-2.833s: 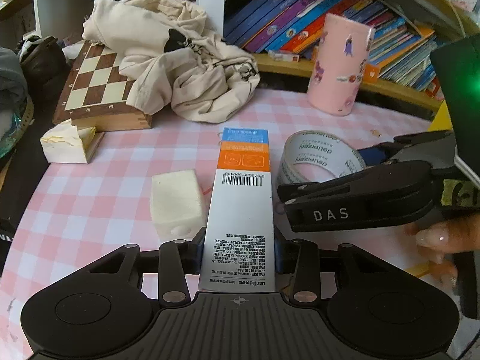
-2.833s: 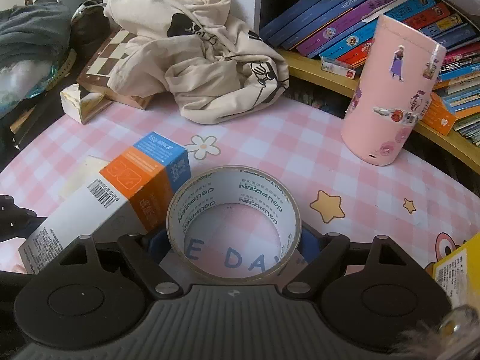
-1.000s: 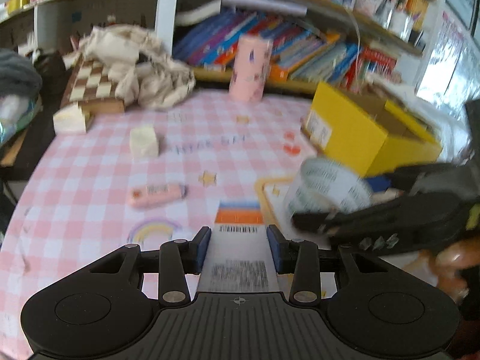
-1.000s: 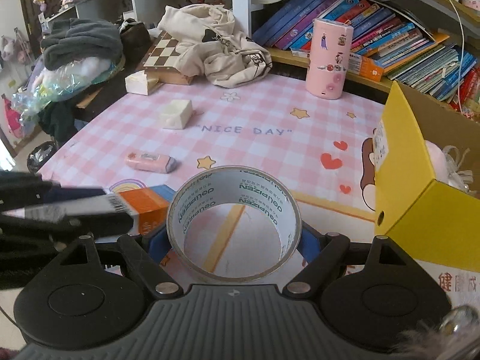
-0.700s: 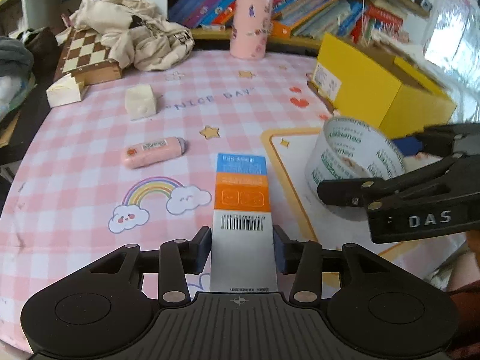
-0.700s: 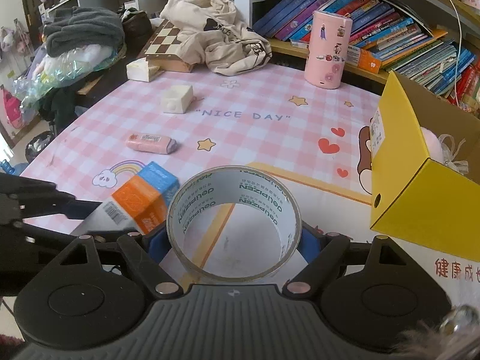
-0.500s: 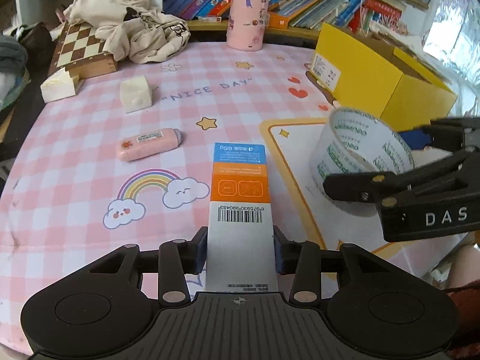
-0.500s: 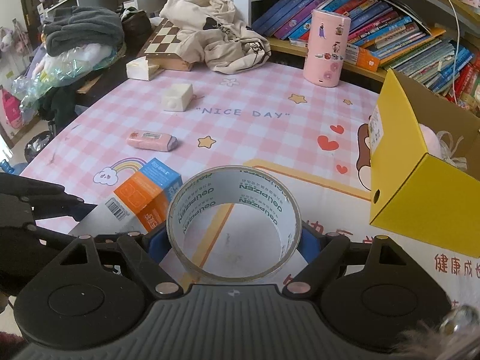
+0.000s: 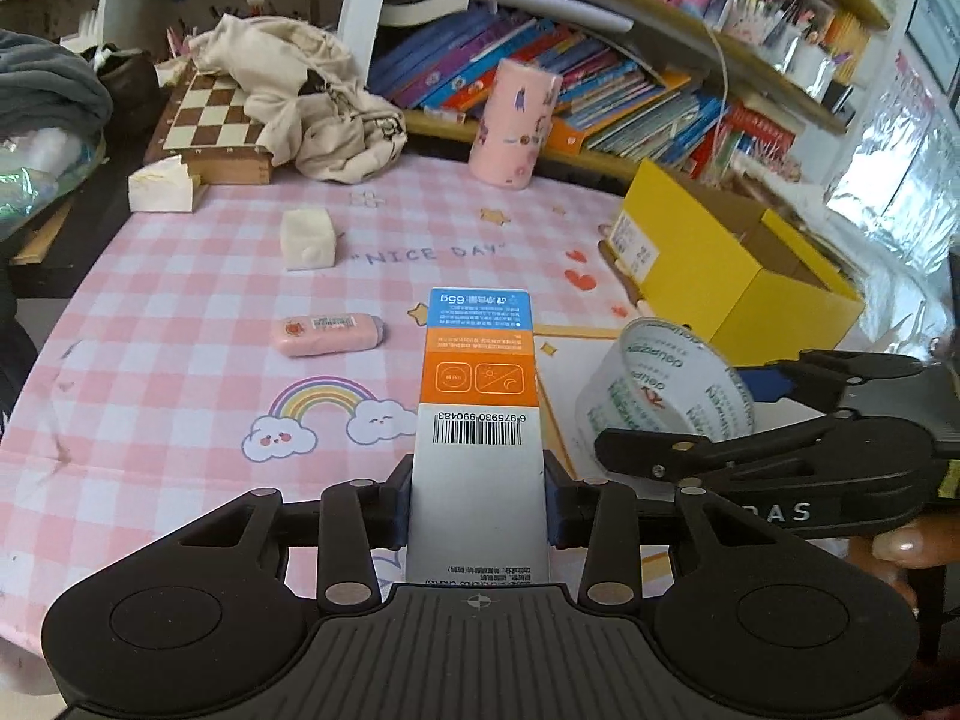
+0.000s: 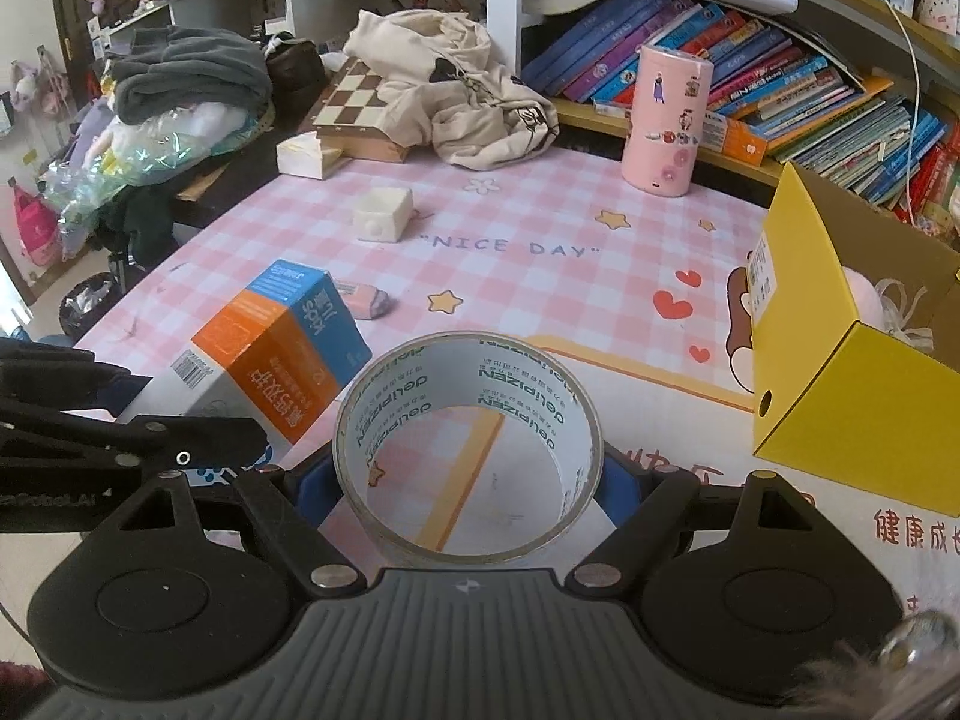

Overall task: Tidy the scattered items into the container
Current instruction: 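Carry the usmile box in the left tool and tape in the right tool over the yellow box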

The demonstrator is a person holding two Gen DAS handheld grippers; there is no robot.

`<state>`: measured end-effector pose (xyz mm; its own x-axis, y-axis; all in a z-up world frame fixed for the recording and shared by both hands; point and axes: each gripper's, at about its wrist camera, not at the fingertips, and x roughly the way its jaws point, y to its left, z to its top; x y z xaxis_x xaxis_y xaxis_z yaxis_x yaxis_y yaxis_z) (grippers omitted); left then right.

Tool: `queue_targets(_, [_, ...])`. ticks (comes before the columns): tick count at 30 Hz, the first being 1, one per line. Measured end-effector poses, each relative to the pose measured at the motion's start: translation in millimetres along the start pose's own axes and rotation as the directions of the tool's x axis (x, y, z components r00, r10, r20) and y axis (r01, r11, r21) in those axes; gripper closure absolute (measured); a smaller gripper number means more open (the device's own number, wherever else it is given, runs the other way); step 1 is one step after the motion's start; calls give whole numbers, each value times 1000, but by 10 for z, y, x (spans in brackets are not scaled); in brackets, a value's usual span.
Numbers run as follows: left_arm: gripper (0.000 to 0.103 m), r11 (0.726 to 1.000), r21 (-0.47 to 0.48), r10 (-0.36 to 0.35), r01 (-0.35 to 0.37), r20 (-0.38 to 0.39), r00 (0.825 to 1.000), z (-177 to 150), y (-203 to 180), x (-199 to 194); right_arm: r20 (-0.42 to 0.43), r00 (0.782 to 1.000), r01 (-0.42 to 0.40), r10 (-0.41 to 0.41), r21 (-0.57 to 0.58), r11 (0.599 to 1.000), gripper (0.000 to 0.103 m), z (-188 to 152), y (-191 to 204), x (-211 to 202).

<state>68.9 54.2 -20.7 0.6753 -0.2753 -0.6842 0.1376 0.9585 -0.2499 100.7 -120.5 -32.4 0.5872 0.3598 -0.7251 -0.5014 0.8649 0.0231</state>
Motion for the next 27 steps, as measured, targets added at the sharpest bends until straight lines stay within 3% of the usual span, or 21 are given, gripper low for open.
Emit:
queue_targets(17, [64,997,24,-72,71,28,997,-58,-94,-98,10,997,74,-75,39,996,20,-169,-11,-254])
queue_targets(27, [64,989,63,-134,134,-8,991,-39,-259,37,-4,994,113,-113,59,992,20,-240,-147,-299])
